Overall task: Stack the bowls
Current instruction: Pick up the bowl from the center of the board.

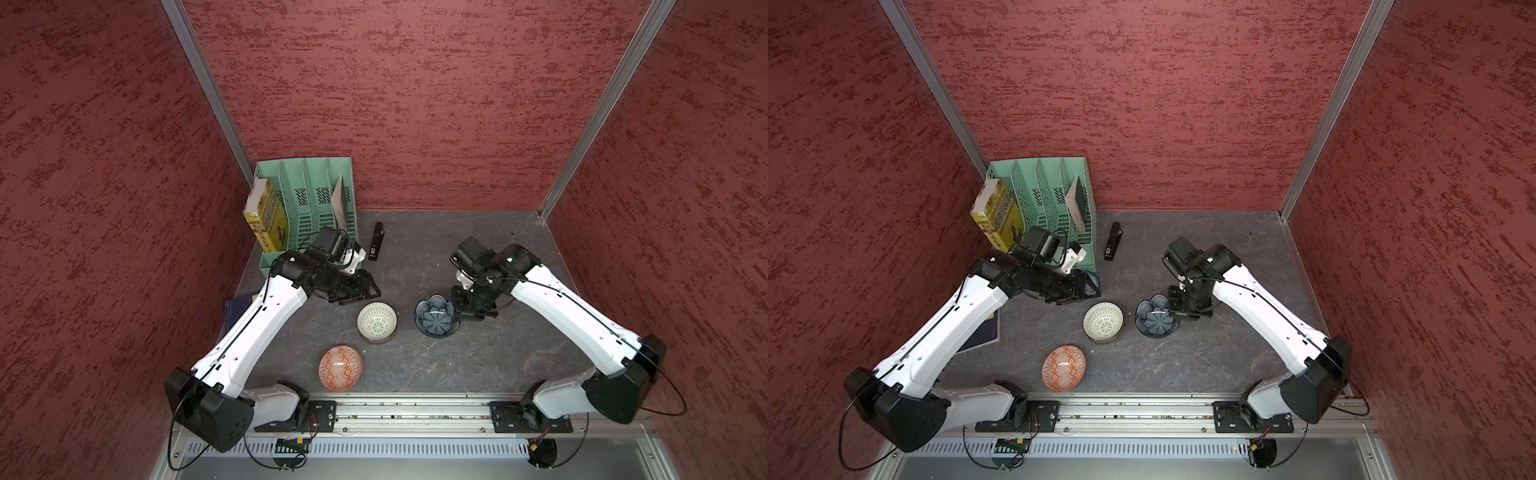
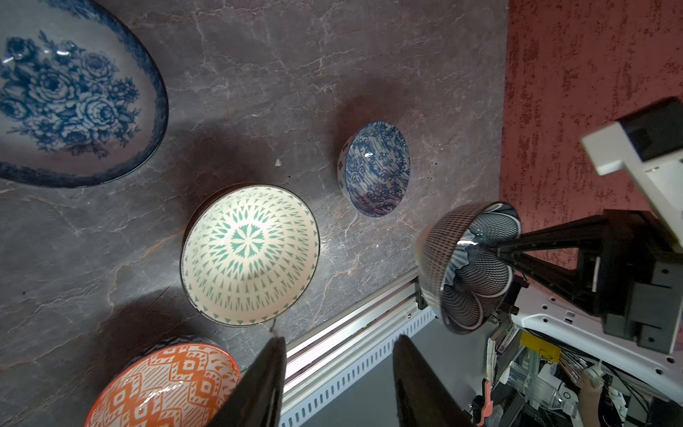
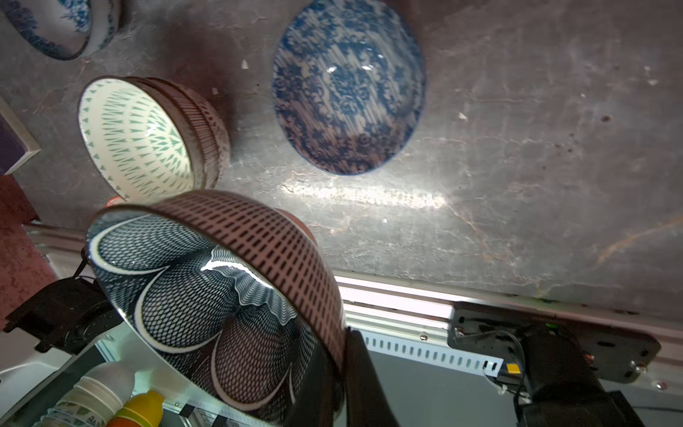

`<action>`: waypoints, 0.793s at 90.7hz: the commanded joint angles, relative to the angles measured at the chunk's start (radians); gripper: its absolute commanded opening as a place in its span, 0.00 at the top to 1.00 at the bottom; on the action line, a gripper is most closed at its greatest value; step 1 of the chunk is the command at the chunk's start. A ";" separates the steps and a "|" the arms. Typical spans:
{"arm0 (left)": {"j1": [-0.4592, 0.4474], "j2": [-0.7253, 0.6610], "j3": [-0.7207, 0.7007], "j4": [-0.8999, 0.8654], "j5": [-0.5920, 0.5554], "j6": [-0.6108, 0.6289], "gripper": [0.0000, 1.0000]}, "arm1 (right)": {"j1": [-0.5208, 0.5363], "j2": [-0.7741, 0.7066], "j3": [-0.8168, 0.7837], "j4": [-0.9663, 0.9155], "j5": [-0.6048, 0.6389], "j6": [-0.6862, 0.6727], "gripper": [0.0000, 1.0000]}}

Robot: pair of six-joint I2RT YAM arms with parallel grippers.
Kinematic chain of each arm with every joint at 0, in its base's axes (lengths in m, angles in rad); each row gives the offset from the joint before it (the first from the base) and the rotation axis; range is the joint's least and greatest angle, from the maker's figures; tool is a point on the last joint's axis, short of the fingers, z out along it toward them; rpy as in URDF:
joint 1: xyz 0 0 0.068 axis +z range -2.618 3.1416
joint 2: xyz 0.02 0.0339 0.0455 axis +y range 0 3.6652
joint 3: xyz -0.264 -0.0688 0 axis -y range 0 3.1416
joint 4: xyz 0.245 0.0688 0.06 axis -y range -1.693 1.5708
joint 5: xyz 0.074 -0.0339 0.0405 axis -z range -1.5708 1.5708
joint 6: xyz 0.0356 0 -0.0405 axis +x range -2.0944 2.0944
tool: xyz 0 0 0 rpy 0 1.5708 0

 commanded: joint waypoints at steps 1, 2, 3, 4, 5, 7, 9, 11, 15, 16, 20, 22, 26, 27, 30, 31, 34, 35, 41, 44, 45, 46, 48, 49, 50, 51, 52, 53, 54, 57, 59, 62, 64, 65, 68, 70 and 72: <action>-0.020 0.020 0.027 -0.021 0.025 0.011 0.51 | 0.040 0.065 0.100 0.037 -0.041 -0.031 1.00; -0.022 0.022 0.027 -0.021 0.024 0.011 0.51 | 0.042 0.072 0.106 0.041 -0.045 -0.031 1.00; -0.023 0.024 0.027 -0.021 0.025 0.011 0.51 | 0.044 0.079 0.111 0.044 -0.048 -0.032 1.00; -0.028 0.025 0.028 -0.022 0.024 0.012 0.51 | 0.046 0.086 0.117 0.047 -0.051 -0.033 1.00; -0.031 0.027 0.029 -0.022 0.024 0.012 0.51 | 0.048 0.091 0.122 0.048 -0.053 -0.033 1.00; -0.037 0.028 0.028 -0.023 0.022 0.012 0.52 | 0.050 0.102 0.133 0.051 -0.057 -0.035 1.00; -0.042 0.030 0.027 -0.024 0.022 0.014 0.52 | 0.054 0.117 0.143 0.053 -0.060 -0.037 1.00; -0.046 0.032 0.025 -0.025 0.020 0.014 0.52 | 0.057 0.128 0.152 0.054 -0.064 -0.038 1.00; -0.055 0.035 0.021 -0.026 0.019 0.017 0.53 | 0.062 0.149 0.168 0.059 -0.069 -0.039 1.00; -0.058 0.036 0.020 -0.026 0.018 0.017 0.53 | 0.064 0.154 0.172 0.061 -0.069 -0.040 1.00; -0.067 0.038 0.012 -0.025 0.016 0.018 0.53 | 0.072 0.168 0.183 0.067 -0.076 -0.041 1.00; -0.071 0.039 0.010 -0.025 0.014 0.019 0.54 | 0.076 0.173 0.186 0.069 -0.078 -0.042 1.00; -0.078 0.044 0.008 -0.023 0.008 0.017 0.57 | 0.083 0.186 0.195 0.071 -0.082 -0.042 1.00; -0.080 0.045 0.008 -0.021 0.006 0.016 0.58 | 0.085 0.188 0.198 0.072 -0.083 -0.042 1.00; -0.084 0.047 0.005 -0.019 0.004 0.012 0.60 | 0.089 0.198 0.207 0.072 -0.085 -0.044 1.00; -0.085 0.049 0.005 -0.017 0.003 0.012 0.61 | 0.090 0.200 0.210 0.073 -0.086 -0.045 1.00; -0.088 0.052 0.003 -0.017 -0.002 0.011 0.62 | 0.092 0.207 0.216 0.073 -0.085 -0.046 1.00; -0.089 0.054 0.003 -0.017 -0.005 0.011 0.63 | 0.092 0.209 0.217 0.072 -0.086 -0.046 1.00; -0.096 0.064 0.000 -0.022 -0.020 0.014 0.65 | 0.094 0.217 0.228 0.072 -0.086 -0.049 1.00; -0.101 0.070 -0.001 -0.025 -0.026 0.015 0.65 | 0.095 0.220 0.231 0.072 -0.086 -0.049 1.00; -0.103 0.070 -0.002 -0.025 -0.028 0.016 0.65 | 0.096 0.221 0.233 0.073 -0.087 -0.050 1.00; -0.105 0.072 -0.004 -0.025 -0.030 0.017 0.65 | 0.096 0.222 0.233 0.072 -0.088 -0.049 1.00; -0.107 0.073 -0.006 -0.025 -0.032 0.017 0.65 | 0.096 0.223 0.235 0.071 -0.087 -0.049 1.00; -0.110 0.074 -0.007 -0.025 -0.033 0.017 0.65 | 0.096 0.223 0.235 0.072 -0.088 -0.050 1.00; -0.111 0.075 -0.009 -0.025 -0.034 0.017 0.66 | 0.096 0.224 0.236 0.073 -0.088 -0.050 1.00; -0.113 0.075 -0.009 -0.024 -0.035 0.018 0.66 | 0.096 0.224 0.236 0.072 -0.088 -0.049 1.00; -0.115 0.077 -0.011 -0.024 -0.036 0.018 0.66 | 0.095 0.225 0.237 0.073 -0.087 -0.049 1.00; -0.116 0.077 -0.011 -0.025 -0.037 0.018 0.67 | 0.096 0.226 0.237 0.073 -0.088 -0.050 1.00; -0.117 0.077 -0.011 -0.027 -0.040 0.019 0.67 | 0.097 0.225 0.237 0.073 -0.089 -0.050 1.00; -0.120 0.079 -0.014 -0.029 -0.047 0.019 0.68 | 0.097 0.227 0.239 0.073 -0.090 -0.050 1.00; -0.123 0.079 -0.016 -0.031 -0.054 0.019 0.69 | 0.096 0.226 0.240 0.072 -0.089 -0.051 1.00; -0.125 0.079 -0.021 -0.030 -0.061 0.018 0.70 | 0.097 0.227 0.240 0.073 -0.090 -0.051 1.00; -0.124 0.079 -0.023 -0.030 -0.065 0.017 0.70 | 0.097 0.228 0.240 0.072 -0.092 -0.051 1.00; -0.125 0.079 -0.025 -0.030 -0.066 0.017 0.71 | 0.097 0.228 0.240 0.073 -0.092 -0.052 1.00; -0.127 0.079 -0.030 -0.028 -0.068 0.015 0.71 | 0.098 0.229 0.241 0.074 -0.094 -0.051 1.00; -0.128 0.079 -0.034 -0.025 -0.070 0.014 0.71 | 0.099 0.230 0.242 0.074 -0.094 -0.052 1.00; -0.129 0.079 -0.037 -0.023 -0.072 0.012 0.71 | 0.099 0.230 0.242 0.075 -0.094 -0.052 1.00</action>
